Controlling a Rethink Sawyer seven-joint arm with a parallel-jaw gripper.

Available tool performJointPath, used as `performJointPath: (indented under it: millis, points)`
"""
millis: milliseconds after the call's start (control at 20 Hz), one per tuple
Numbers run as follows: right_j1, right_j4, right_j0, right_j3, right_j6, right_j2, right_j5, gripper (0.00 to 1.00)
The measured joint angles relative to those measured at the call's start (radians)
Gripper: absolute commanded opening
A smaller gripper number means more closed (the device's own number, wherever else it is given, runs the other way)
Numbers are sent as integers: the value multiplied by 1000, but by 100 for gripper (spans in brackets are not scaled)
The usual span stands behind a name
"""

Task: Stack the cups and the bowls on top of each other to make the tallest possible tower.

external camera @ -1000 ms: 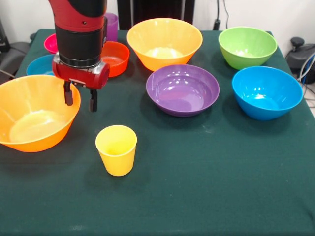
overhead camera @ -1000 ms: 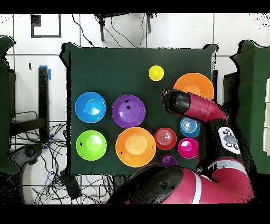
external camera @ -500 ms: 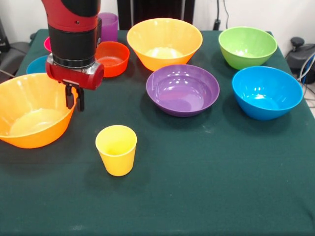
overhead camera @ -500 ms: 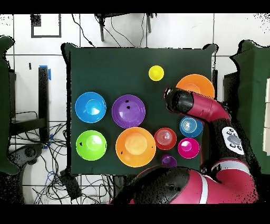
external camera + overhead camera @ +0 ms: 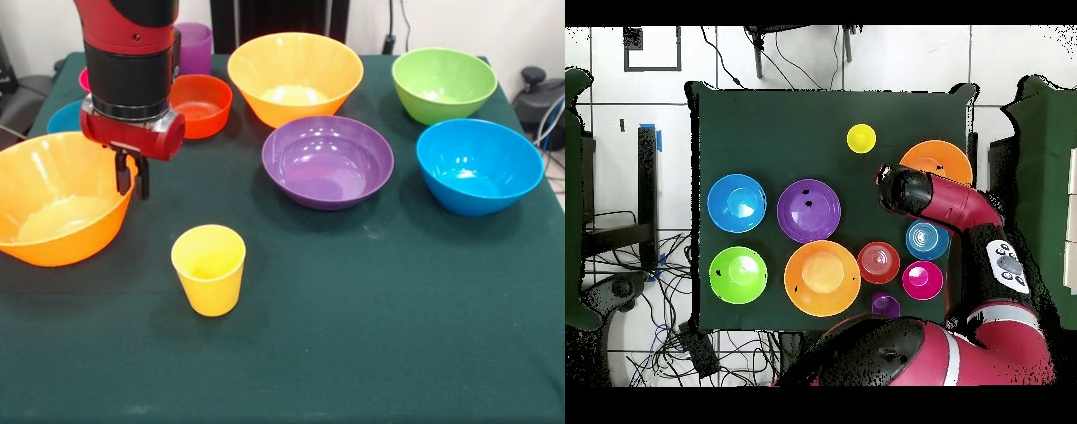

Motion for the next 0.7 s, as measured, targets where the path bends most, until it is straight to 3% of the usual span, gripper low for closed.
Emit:
performJointPath:
  millis: [100,150,700]
  points:
    - [0,0,0,0,0,1,0,0]
    - [0,0,0,0,0,1,0,100]
    - [0,0,0,0,0,6,0,100]
